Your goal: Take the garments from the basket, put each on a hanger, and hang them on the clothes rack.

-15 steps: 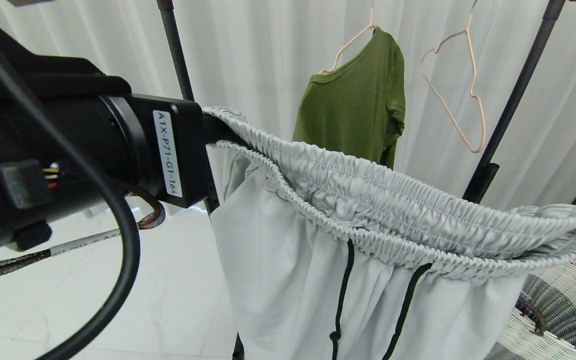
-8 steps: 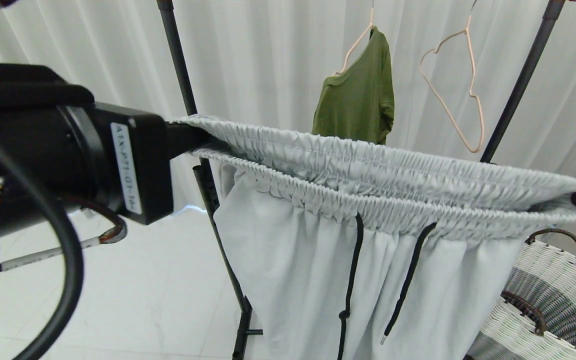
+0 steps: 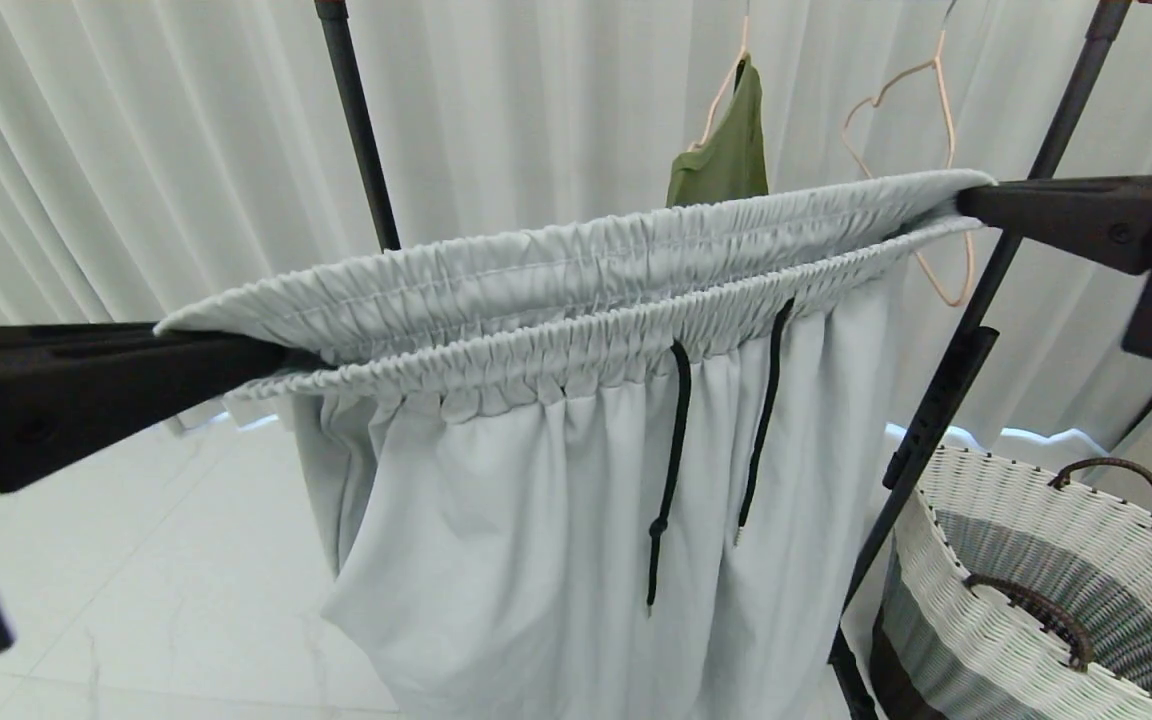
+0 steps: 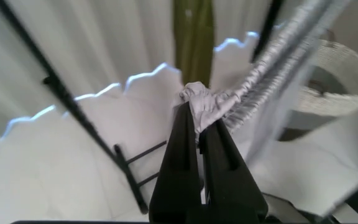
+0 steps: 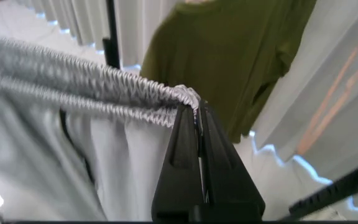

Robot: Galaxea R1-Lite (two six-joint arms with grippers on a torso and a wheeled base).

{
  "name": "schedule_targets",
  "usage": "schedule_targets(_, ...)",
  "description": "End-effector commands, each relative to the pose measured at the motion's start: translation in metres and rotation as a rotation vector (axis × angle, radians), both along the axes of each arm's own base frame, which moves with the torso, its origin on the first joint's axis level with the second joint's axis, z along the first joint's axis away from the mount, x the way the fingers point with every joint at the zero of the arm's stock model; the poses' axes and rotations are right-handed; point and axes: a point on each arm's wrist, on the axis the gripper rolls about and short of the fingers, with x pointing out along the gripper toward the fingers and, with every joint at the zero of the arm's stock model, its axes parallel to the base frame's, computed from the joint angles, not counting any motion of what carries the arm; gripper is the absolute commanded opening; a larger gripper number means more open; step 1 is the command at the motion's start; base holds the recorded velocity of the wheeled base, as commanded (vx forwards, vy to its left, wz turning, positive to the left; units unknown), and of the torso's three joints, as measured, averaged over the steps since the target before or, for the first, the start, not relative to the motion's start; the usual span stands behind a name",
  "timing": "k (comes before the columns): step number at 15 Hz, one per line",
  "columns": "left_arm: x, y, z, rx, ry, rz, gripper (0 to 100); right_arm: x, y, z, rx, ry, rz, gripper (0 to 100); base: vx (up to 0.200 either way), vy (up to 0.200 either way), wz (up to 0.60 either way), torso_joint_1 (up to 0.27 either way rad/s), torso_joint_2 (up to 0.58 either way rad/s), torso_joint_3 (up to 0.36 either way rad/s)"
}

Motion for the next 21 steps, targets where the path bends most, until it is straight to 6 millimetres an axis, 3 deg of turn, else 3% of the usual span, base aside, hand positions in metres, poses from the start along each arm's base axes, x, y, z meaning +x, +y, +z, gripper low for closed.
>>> schedule_targets(1, -0.017, 0.012, 0.000, -0.032, -0.014, -0.102, 0, 0.017, 0.021, -0.011, -0.040, 0.029, -0.001, 0, 0.000, 0.000, 0.00, 0.000, 0.00, 0.000)
schedule_targets(6, -0.022, 0.009, -0.002, -0.018, -0.016, -0.155, 0, 0.017, 0.016, -0.009, -0.035, 0.026, -0.021, 0, 0.000, 0.000, 0.00, 0.000, 0.00, 0.000)
schedule_targets(9, -0.019, 0.002, -0.005, 0.027, -0.020, -0.147, 0, 0.010, -0.004, -0.003, -0.041, 0.032, -0.059, 0, 0.000, 0.000, 0.00, 0.000, 0.00, 0.000)
schedule_targets(14, 0.008, -0.024, -0.008, 0.038, -0.030, -0.028, 0, -0.022, -0.040, 0.001, -0.067, 0.054, -0.053, 0, 0.000, 0.000, 0.00, 0.000, 0.00, 0.000)
schedule_targets(17, 0.016, -0.033, -0.016, 0.065, -0.020, -0.003, 0, -0.036, -0.040, -0.013, -0.109, 0.084, 0.025, 0, 0.000, 0.000, 0.00, 0.000, 0.00, 0.000)
schedule_targets(21, 0.016, -0.031, -0.013, 0.047, -0.030, 0.000, 0, -0.037, -0.033, -0.016, -0.125, 0.092, 0.062, 0, 0.000, 0.000, 0.00, 0.000, 0.00, 0.000)
